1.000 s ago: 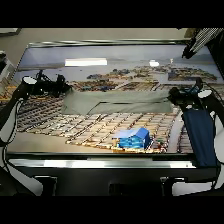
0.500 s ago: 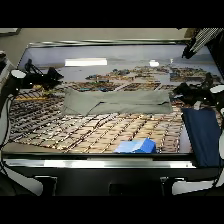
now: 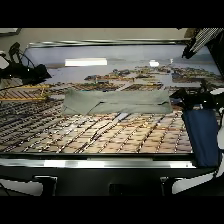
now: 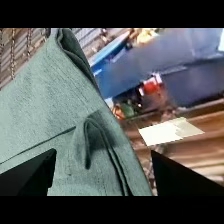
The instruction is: Fold the clothes and pants, and hang the long-sleeved shirts on hangers.
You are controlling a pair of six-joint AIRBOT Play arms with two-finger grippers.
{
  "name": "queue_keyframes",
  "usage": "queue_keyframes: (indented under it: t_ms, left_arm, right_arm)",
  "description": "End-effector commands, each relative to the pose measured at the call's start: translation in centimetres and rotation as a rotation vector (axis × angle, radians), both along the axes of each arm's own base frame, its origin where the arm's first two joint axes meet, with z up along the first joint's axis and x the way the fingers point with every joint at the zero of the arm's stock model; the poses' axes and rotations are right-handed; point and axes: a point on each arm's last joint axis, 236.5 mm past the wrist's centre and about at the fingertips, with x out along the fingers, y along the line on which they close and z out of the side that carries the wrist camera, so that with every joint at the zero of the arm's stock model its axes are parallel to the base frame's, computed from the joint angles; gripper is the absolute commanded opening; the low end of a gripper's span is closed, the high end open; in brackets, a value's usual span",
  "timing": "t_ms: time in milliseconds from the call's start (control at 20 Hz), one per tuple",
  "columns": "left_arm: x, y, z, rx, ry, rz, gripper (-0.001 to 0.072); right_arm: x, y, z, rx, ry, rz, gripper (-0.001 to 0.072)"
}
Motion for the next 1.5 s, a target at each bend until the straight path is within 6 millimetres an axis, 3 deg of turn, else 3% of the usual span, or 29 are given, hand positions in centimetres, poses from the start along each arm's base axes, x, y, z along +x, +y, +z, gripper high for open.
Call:
queue_keyframes:
  t_ms: [0,200,250,350,400,450,500,600,650,750,850,1100,1300,1450]
  left_arm:
    - [-0.9,-0.5,0.2,0.041,0.025,-0.019,0.0393]
    - [-1.0,-1.1,0.2,0.036,0.028,-0.022,0.0393]
    - [-1.0,-1.1,0.2,0.036,0.028,-0.022,0.0393]
    - [-1.0,-1.2,0.2,0.031,0.027,-0.023,0.0391]
    - [-1.0,-1.3,0.2,0.031,0.03,-0.025,0.0388]
    - [-1.1,-1.4,0.1,0.03,0.032,-0.027,0.0385]
    - [-1.1,-1.8,0.1,0.021,0.036,-0.033,0.0349]
    - [-1.2,-3.5,-0.3,-0.023,0.046,-0.057,0.0041]
    - [-1.2,-5.0,-0.9,-0.053,0.059,-0.078,0.0015]
    - [-1.4,-9.0,-3.0,-0.112,0.113,-0.132,0.0015]
    - [-1.7,-14.2,-6.1,-0.187,0.186,-0.176,0.0015]
    - [-3.5,-30.7,-12.6,-0.426,0.262,-0.28,0.0015]
    - [-4.7,-41.1,-13.6,-0.648,0.244,-0.225,0.0013]
    - [-6.6,-45.9,-14.1,-0.692,0.241,-0.245,0.0013]
  right_arm:
    - [0.2,1.5,-1.3,0.054,0.008,0.025,0.066]
    - [0.0,5.2,-3.0,0.031,0.039,0.126,0.0642]
    - [-0.1,5.8,-3.3,0.01,0.045,0.151,0.0595]
    - [-0.4,6.5,-3.8,-0.033,0.058,0.194,0.0335]
    - [-0.5,6.6,-3.8,-0.036,0.06,0.203,0.0131]
    - [-0.6,6.7,-3.5,-0.034,0.058,0.207,0.0049]
    - [-0.5,6.6,-2.7,-0.041,0.044,0.207,0.0042]
    - [-0.1,6.5,0.1,-0.048,0.008,0.183,0.0042]
    - [-0.2,6.5,2.0,-0.047,-0.006,0.172,0.0042]
    - [-1.1,6.1,5.4,-0.087,0.002,0.185,0.0042]
    - [-2.3,4.8,8.4,-0.165,0.02,0.189,0.0042]
    - [-3.5,2.4,15.6,-0.303,-0.016,0.123,0.0042]
    - [-4.9,2.6,19.3,-0.313,-0.027,0.116,0.0041]
    - [-5.6,2.3,21.0,-0.347,-0.053,0.099,0.0041]
